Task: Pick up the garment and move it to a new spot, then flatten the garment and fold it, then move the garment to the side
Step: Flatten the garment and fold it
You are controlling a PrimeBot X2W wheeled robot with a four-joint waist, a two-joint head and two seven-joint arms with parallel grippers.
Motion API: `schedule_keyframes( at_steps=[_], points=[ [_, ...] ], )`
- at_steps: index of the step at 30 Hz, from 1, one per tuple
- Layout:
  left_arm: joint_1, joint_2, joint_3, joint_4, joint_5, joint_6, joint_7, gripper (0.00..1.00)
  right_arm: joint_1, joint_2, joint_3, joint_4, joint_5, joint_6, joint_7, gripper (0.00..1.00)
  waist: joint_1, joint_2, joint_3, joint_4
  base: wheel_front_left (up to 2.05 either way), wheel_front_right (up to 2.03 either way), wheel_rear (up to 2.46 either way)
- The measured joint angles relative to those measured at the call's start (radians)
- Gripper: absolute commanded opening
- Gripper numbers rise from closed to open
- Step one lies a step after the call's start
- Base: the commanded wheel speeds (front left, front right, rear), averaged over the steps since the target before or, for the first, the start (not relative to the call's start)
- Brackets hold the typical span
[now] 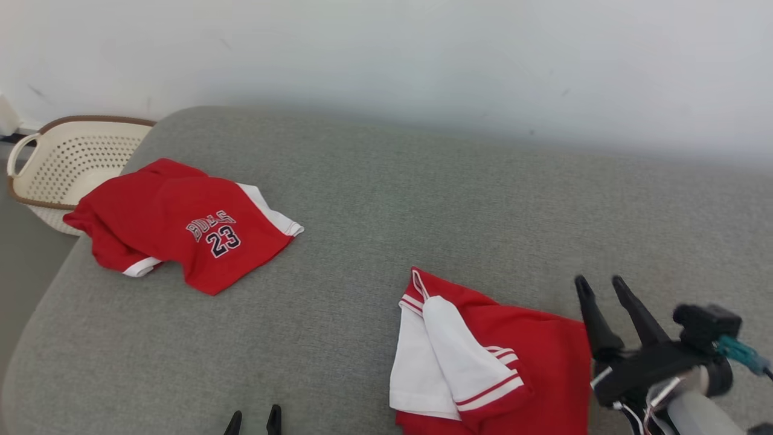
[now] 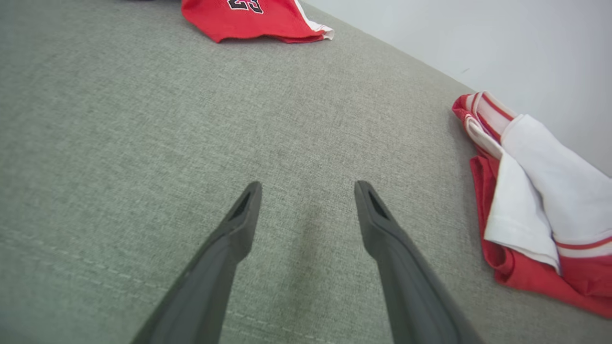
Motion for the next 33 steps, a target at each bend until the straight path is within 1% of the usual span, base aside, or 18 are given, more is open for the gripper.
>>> schedule_keyframes(
  at_steps=[3, 6, 10, 13, 16, 19, 26, 31, 33],
  points=[
    [-0.001, 0.0, -0.002, -0.003, -0.002, 0.003, 0.0, 1.0, 0.056, -0.003, -0.046, -0.004, -0.03, 0.0, 0.0, 1.0, 0.0, 0.0, 0.004, -0.017, 0.0, 0.0, 0.0],
    [-0.002, 0.0, -0.005, -0.005, -0.003, 0.002, 0.0, 1.0, 0.111, 0.004, -0.053, -0.013, -0.037, 0.0, 0.0, 1.0, 0.0, 0.0, 0.009, -0.026, 0.0, 0.0, 0.0],
    [-0.003, 0.0, -0.006, -0.006, -0.002, 0.002, 0.0, 1.0, 0.15, 0.016, 0.011, -0.059, -0.032, 0.0, 0.0, 1.0, 0.0, 0.0, 0.014, -0.027, 0.0, 0.0, 0.0],
    [-0.003, 0.0, -0.005, -0.004, -0.001, -0.002, 0.0, 1.0, 0.17, 0.013, 0.062, -0.099, -0.013, 0.0, 0.0, 1.0, 0.0, 0.0, 0.015, -0.025, 0.0, 0.0, 0.0],
    [-0.002, 0.0, -0.004, -0.002, -0.001, -0.002, 0.0, 1.0, 0.186, 0.004, 0.108, -0.13, 0.002, 0.0, 0.0, 1.0, 0.0, 0.0, 0.013, -0.022, 0.0, 0.0, 0.0],
    [0.0, 0.0, -0.003, 0.002, -0.002, -0.002, 0.0, 1.0, 0.196, -0.014, 0.143, -0.124, -0.007, 0.0, 0.0, 1.0, 0.0, 0.0, 0.009, -0.022, 0.0, 0.0, 0.0],
    [0.001, 0.0, -0.002, 0.006, -0.006, -0.004, 0.0, 1.0, 0.193, 0.003, 0.096, -0.082, -0.101, 0.0, 0.0, 1.0, 0.0, 0.0, 0.004, -0.019, 0.0, 0.0, 0.0],
    [0.001, 0.0, -0.002, 0.007, -0.007, -0.004, 0.0, 1.0, 0.191, 0.017, 0.095, -0.052, -0.171, 0.0, 0.0, 1.0, 0.0, 0.0, 0.006, -0.013, 0.0, 0.0, 0.0],
    [0.001, 0.0, -0.003, 0.008, -0.007, -0.004, 0.0, 1.0, 0.192, 0.026, 0.086, -0.047, -0.18, 0.0, 0.0, 1.0, 0.0, 0.0, 0.008, -0.011, 0.0, 0.0, 0.0]
  ],
)
